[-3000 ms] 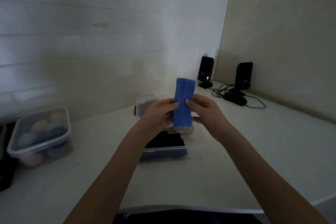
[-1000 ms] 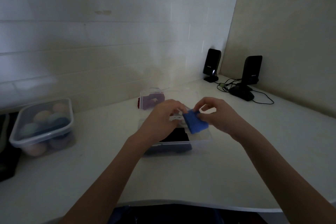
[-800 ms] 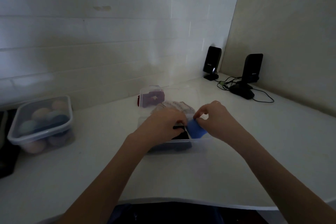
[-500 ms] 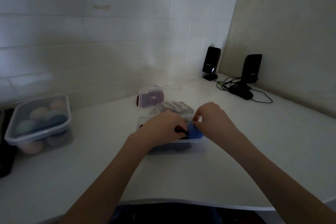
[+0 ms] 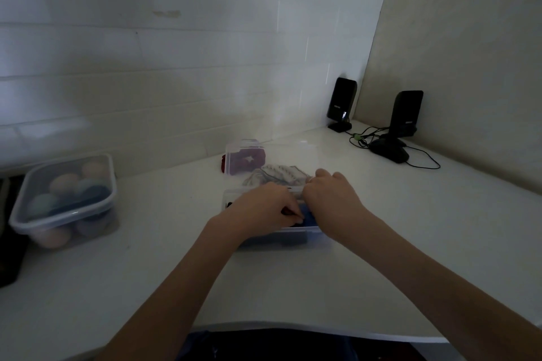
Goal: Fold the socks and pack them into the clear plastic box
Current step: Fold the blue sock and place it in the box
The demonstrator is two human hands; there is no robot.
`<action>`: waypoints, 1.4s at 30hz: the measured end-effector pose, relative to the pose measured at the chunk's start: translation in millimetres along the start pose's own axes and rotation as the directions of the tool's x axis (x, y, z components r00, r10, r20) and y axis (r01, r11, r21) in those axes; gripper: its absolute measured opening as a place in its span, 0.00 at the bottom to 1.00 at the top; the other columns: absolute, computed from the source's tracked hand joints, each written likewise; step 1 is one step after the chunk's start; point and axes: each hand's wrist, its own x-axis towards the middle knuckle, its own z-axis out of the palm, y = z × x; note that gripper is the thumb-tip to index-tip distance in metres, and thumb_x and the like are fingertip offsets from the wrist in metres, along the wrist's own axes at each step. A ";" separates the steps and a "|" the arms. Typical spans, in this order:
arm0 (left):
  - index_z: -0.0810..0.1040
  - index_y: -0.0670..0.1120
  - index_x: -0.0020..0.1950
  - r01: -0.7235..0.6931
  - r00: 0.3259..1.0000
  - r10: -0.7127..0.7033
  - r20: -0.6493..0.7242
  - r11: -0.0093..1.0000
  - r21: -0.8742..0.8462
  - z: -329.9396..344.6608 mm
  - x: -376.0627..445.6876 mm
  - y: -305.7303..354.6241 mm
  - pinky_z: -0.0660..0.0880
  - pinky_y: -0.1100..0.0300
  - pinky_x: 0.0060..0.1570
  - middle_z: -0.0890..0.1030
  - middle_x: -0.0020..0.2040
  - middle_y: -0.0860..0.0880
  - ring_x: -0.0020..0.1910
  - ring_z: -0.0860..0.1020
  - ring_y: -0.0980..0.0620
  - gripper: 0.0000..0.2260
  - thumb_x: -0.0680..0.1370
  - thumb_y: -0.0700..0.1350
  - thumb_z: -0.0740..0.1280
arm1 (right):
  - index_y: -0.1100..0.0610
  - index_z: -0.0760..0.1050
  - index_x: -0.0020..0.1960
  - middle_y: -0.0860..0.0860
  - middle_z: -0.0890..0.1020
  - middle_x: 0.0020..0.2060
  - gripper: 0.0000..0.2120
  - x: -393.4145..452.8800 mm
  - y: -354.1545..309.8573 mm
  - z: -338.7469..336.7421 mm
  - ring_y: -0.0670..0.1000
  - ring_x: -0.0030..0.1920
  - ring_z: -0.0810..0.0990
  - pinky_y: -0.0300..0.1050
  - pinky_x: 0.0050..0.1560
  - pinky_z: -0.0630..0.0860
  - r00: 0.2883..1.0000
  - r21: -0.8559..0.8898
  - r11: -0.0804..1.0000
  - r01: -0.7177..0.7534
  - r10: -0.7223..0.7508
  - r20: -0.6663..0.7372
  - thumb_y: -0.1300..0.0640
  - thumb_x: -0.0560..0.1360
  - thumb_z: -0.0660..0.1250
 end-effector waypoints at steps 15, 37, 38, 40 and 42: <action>0.85 0.50 0.45 0.043 0.997 -0.047 -0.055 0.996 -0.072 -1.8 -7.3 5.8 0.64 0.71 0.32 0.80 0.33 0.55 0.27 0.72 0.66 0.06 0.74 0.46 0.67 | 0.55 0.68 0.68 0.54 0.74 0.66 0.20 13.5 18.3 -0.2 0.52 0.67 0.70 0.47 0.75 0.47 0.960 0.046 0.978 0.201 -0.206 0.190 0.56 0.76 0.63; 0.82 0.52 0.55 0.249 0.969 -0.239 -0.069 0.935 0.254 -21.7 -33.0 -8.6 0.72 0.58 0.47 0.83 0.51 0.48 0.48 0.78 0.49 0.10 0.77 0.48 0.64 | 0.53 0.80 0.56 0.57 0.83 0.50 0.14 7.5 21.7 15.9 0.58 0.51 0.79 0.45 0.51 0.75 0.978 0.376 0.917 0.135 -0.183 0.095 0.58 0.72 0.64; 0.82 0.52 0.55 0.238 0.971 -0.234 -0.046 0.934 0.267 -21.5 -32.1 -9.3 0.73 0.57 0.48 0.82 0.51 0.48 0.48 0.78 0.49 0.11 0.77 0.48 0.63 | 0.53 0.80 0.57 0.57 0.82 0.50 0.14 6.7 21.2 14.8 0.58 0.51 0.79 0.44 0.50 0.74 0.976 0.376 0.916 0.139 -0.190 0.103 0.58 0.73 0.64; 0.81 0.52 0.56 0.219 0.974 -0.228 -0.001 0.931 0.292 -21.4 -30.8 -10.8 0.73 0.56 0.49 0.81 0.52 0.48 0.49 0.77 0.49 0.11 0.77 0.48 0.62 | 0.52 0.80 0.57 0.56 0.82 0.50 0.14 7.0 21.3 14.8 0.58 0.52 0.78 0.43 0.49 0.73 0.972 0.370 0.917 0.153 -0.207 0.113 0.57 0.74 0.63; 0.80 0.52 0.57 0.203 0.973 -0.226 0.037 0.926 0.318 -21.7 -29.7 -11.1 0.74 0.54 0.51 0.80 0.52 0.47 0.50 0.77 0.48 0.12 0.78 0.48 0.61 | 0.51 0.79 0.58 0.55 0.82 0.52 0.14 7.2 21.4 14.7 0.57 0.53 0.78 0.44 0.51 0.73 0.969 0.366 0.918 0.154 -0.212 0.126 0.56 0.74 0.63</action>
